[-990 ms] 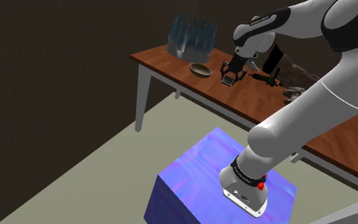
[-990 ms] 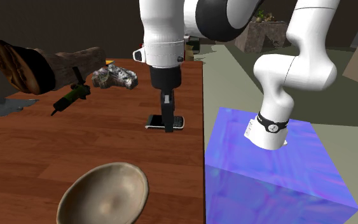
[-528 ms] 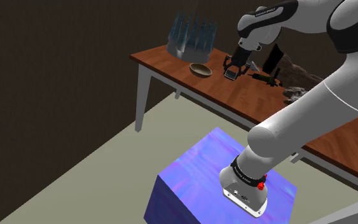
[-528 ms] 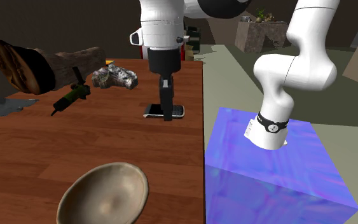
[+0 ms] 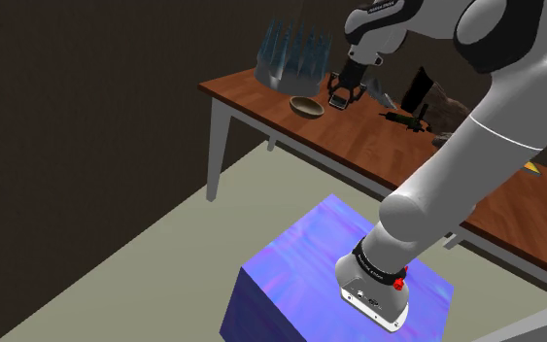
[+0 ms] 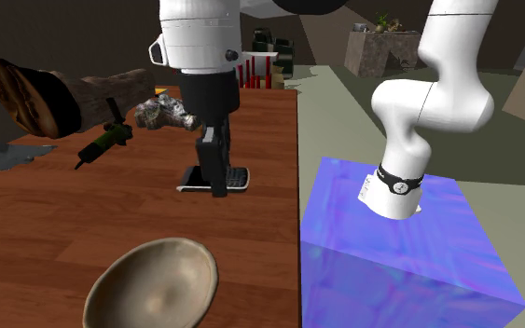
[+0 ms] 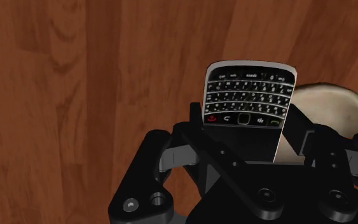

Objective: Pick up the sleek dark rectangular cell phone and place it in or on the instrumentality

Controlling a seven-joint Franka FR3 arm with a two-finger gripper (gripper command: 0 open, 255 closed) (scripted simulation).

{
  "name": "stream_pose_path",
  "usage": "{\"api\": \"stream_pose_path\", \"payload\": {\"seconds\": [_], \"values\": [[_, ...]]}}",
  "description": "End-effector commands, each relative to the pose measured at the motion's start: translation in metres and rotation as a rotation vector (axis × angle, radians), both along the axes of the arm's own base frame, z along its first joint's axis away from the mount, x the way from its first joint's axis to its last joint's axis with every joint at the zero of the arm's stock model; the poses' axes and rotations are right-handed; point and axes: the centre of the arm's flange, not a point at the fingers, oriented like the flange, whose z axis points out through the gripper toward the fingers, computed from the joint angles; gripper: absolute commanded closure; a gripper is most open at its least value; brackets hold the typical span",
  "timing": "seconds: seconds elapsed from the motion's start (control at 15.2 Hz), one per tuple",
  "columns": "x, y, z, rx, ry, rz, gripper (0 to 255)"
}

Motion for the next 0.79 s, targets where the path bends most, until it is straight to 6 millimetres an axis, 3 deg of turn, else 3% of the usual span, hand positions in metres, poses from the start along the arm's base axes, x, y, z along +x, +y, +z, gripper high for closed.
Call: {"api": "stream_pose_path", "payload": {"seconds": [0.0, 0.53, 0.73], "values": [[0.028, -0.003, -0.002, 0.000, -0.001, 0.000, 255], [0.138, -0.016, 0.001, 0.000, -0.001, 0.000, 255], [0.138, -0.016, -0.014, 0.000, -0.001, 0.000, 255]]}}
